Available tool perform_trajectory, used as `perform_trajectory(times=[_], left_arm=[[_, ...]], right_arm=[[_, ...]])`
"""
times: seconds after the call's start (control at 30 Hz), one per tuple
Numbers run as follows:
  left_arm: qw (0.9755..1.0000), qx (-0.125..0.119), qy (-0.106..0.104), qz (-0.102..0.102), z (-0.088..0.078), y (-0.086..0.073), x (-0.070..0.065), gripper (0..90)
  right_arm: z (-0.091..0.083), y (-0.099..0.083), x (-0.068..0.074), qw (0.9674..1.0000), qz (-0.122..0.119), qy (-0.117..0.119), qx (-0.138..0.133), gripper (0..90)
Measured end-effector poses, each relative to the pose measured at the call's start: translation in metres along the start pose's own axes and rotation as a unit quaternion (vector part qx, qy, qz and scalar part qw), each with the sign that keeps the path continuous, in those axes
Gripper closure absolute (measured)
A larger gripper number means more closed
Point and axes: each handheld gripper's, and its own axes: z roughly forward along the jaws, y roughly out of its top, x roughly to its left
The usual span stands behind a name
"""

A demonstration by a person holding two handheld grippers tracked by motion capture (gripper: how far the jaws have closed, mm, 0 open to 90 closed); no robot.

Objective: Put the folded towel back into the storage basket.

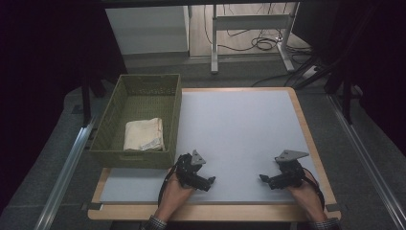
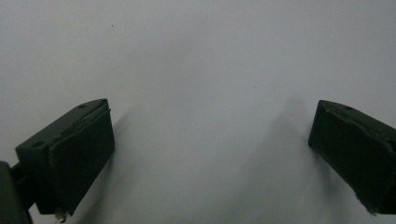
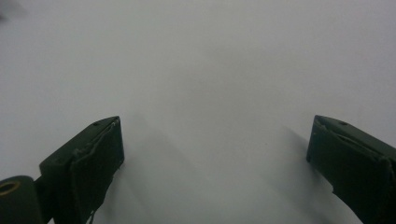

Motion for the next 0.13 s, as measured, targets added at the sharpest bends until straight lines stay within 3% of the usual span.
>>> perform_trajectory(times=[0.13], left_arm=[[1.0, -0.001, 0.001, 0.001, 0.0001, -0.0001, -0.0004, 0.2]], right_arm=[[0.0001, -0.0003, 0.0003, 1.0, 0.0, 0.0, 0.0, 3.8]])
